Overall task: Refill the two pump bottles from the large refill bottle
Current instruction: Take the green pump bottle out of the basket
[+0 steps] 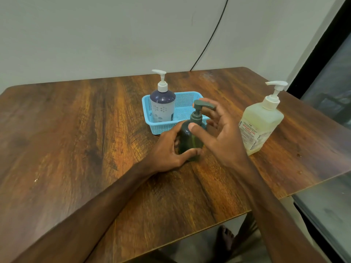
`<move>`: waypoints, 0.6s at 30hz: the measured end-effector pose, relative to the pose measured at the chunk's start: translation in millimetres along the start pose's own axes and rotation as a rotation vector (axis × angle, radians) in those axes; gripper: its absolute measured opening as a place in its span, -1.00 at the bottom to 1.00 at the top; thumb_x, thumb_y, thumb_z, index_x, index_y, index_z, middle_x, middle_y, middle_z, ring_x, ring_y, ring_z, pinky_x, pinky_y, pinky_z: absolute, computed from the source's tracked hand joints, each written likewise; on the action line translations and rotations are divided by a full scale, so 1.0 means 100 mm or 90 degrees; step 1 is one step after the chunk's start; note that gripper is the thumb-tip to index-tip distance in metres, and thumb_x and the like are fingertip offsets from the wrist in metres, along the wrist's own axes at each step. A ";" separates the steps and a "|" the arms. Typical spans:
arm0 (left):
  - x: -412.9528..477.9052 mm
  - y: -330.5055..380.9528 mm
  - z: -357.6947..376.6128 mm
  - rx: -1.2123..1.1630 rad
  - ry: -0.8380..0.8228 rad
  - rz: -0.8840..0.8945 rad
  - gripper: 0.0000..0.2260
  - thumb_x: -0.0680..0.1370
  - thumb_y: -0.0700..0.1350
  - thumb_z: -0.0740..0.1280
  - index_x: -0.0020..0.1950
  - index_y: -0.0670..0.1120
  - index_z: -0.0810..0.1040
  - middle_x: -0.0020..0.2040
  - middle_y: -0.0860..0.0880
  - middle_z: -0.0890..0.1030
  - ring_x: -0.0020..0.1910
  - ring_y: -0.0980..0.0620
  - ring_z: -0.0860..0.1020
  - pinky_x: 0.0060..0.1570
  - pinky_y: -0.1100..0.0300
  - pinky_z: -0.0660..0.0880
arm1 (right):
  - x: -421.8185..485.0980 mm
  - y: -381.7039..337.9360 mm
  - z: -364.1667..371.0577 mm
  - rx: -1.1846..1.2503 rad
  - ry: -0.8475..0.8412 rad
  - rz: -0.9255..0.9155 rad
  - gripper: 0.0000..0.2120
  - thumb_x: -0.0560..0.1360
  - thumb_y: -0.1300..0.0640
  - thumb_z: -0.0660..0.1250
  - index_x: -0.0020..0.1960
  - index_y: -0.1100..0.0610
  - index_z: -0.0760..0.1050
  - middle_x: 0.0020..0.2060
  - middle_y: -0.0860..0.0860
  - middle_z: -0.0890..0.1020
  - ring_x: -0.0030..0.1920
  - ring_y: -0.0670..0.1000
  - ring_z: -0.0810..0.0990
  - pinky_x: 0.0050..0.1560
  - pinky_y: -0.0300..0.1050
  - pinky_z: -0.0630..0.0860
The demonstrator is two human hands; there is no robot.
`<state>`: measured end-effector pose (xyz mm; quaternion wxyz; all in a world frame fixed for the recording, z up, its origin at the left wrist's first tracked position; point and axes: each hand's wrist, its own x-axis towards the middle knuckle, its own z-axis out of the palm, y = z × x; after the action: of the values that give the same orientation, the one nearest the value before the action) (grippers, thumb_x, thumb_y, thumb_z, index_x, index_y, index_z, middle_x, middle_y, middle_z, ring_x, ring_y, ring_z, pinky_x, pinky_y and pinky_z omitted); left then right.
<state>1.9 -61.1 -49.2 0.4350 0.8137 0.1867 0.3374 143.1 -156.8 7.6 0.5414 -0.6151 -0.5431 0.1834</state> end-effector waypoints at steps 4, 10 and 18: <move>0.00 0.00 -0.01 -0.005 -0.009 -0.012 -0.41 0.50 -0.14 0.55 0.47 -0.06 0.40 0.33 0.12 0.58 0.33 0.17 0.56 0.29 0.17 0.55 | 0.01 -0.06 0.04 -0.047 0.091 0.013 -0.53 0.40 -0.01 0.59 0.26 -0.02 0.55 0.11 -0.17 0.68 0.15 -0.23 0.62 0.19 -0.09 0.61; 0.00 0.00 0.00 -0.010 0.001 -0.018 -0.39 0.49 -0.13 0.56 0.49 -0.05 0.39 0.32 0.08 0.60 0.31 0.15 0.58 0.27 0.16 0.56 | 0.11 -0.21 -0.06 0.012 0.157 -0.048 -0.69 0.44 0.11 0.57 0.15 0.07 0.62 0.01 -0.11 0.73 0.05 -0.14 0.69 0.14 0.04 0.64; 0.01 0.02 -0.02 -0.003 -0.020 -0.043 -0.37 0.49 -0.11 0.56 0.46 0.11 0.32 0.30 0.31 0.51 0.30 0.39 0.49 0.16 0.45 0.47 | 0.48 -0.75 -0.44 0.038 0.252 -0.164 -0.68 0.48 0.11 0.55 0.18 0.20 0.63 -0.01 -0.01 0.75 0.00 -0.05 0.73 0.05 -0.07 0.66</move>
<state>1.4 -60.6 -46.7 0.4508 0.8110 0.2066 0.3103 160.2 -148.9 105.2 0.6740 -0.5487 -0.4946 0.0047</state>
